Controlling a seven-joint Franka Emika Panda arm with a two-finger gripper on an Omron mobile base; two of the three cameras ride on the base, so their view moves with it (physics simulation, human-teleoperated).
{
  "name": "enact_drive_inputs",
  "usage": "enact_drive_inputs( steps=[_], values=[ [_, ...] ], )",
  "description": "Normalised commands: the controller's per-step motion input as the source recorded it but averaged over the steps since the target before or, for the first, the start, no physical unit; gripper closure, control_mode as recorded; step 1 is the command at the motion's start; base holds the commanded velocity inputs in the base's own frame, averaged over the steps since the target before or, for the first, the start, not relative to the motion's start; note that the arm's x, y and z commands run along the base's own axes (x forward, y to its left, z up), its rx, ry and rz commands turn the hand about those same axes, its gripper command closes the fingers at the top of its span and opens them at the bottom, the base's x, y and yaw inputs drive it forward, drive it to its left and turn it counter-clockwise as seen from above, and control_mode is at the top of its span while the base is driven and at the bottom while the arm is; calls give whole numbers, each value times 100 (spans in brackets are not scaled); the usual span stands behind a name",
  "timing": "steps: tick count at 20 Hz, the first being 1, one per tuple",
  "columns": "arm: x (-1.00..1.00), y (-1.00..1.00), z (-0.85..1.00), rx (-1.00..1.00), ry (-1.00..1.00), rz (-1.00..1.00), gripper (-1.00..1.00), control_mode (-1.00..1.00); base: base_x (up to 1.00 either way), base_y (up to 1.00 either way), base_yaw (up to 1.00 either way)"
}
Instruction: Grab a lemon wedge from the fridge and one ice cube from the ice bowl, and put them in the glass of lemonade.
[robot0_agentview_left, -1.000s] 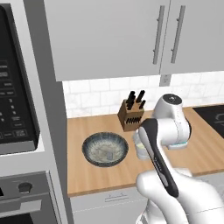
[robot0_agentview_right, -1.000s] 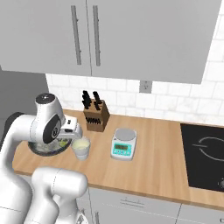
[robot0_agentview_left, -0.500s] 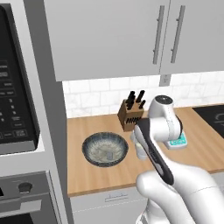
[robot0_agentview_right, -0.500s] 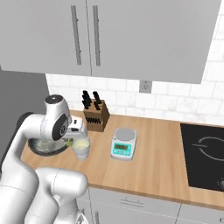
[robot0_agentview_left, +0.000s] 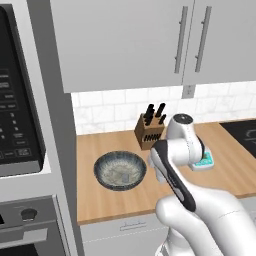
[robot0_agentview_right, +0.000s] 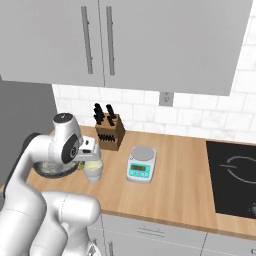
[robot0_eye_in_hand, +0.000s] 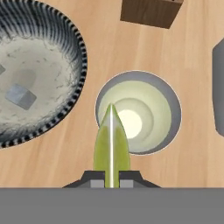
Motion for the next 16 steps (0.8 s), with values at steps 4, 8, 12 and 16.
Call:
enact_drive_inputs(
  steps=[4, 8, 12, 16],
  values=[
    [33, -3, 0, 0, 0, 0, 100, -100, 0, 0, 0],
    [19, -13, -3, 0, 0, 0, 100, -100, 0, 0, 0],
    [21, -16, -4, 0, 1, 0, 100, -100, 0, 0, 0],
    [29, 0, -1, 0, 1, 0, 100, -100, 0, 0, 0]
  ],
)
